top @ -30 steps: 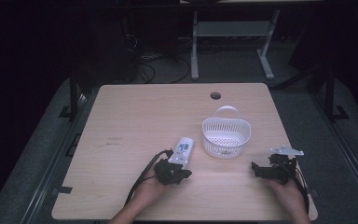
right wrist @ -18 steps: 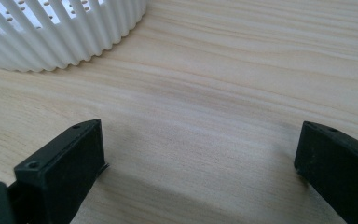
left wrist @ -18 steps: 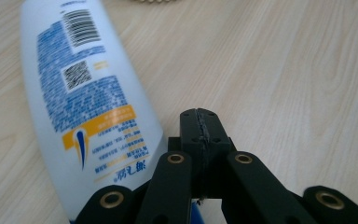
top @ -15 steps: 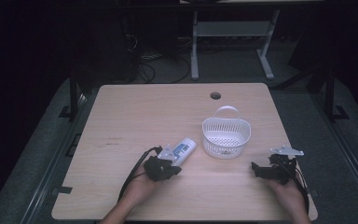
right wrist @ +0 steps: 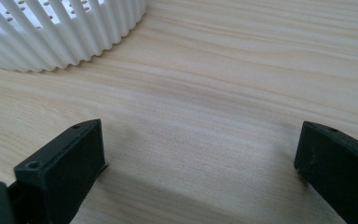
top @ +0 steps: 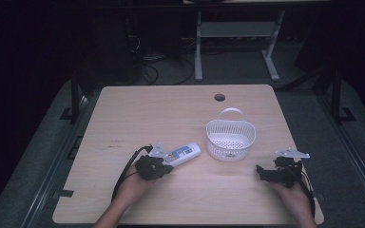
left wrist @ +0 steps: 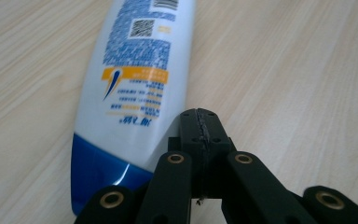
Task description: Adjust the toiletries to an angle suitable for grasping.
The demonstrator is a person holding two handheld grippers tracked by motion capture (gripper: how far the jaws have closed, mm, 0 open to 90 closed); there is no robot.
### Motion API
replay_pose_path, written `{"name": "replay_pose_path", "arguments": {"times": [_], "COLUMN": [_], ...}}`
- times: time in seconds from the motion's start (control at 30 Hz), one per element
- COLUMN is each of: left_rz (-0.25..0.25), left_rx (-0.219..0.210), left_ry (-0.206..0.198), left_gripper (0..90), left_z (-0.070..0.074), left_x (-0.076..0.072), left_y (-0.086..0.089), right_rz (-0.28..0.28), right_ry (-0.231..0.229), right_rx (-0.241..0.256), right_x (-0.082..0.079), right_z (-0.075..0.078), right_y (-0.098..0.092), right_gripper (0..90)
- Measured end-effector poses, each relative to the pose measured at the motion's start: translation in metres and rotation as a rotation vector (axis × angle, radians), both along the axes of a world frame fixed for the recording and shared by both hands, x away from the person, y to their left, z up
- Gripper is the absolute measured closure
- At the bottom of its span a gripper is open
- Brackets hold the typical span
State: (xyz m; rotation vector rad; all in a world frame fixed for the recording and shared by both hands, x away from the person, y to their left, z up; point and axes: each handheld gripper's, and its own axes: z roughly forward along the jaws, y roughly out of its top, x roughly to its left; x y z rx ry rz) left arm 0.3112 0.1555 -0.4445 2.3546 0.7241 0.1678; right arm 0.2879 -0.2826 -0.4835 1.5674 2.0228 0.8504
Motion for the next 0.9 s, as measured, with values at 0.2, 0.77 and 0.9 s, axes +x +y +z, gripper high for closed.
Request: {"name": "replay_pose_path", "arguments": {"times": [0.2, 0.77, 0.9], "left_rz": [0.036, 0.134, 0.159], "left_rx": [0.012, 0.048, 0.057], "left_ry": [-0.009, -0.028, -0.038], "left_gripper": [90.0, 90.0, 90.0], "left_z": [0.001, -0.004, -0.005], "left_x": [0.006, 0.026, 0.030], "left_y": [0.012, 0.038, 0.043], "right_rz": [0.000, 0.000, 0.000], "right_ry": [0.000, 0.000, 0.000], "right_rx": [0.000, 0.000, 0.000], "right_x": [0.000, 0.000, 0.000], "right_z": [0.000, 0.000, 0.000], "right_y": [0.000, 0.000, 0.000], "right_gripper": [1.0, 1.0, 1.0]}}
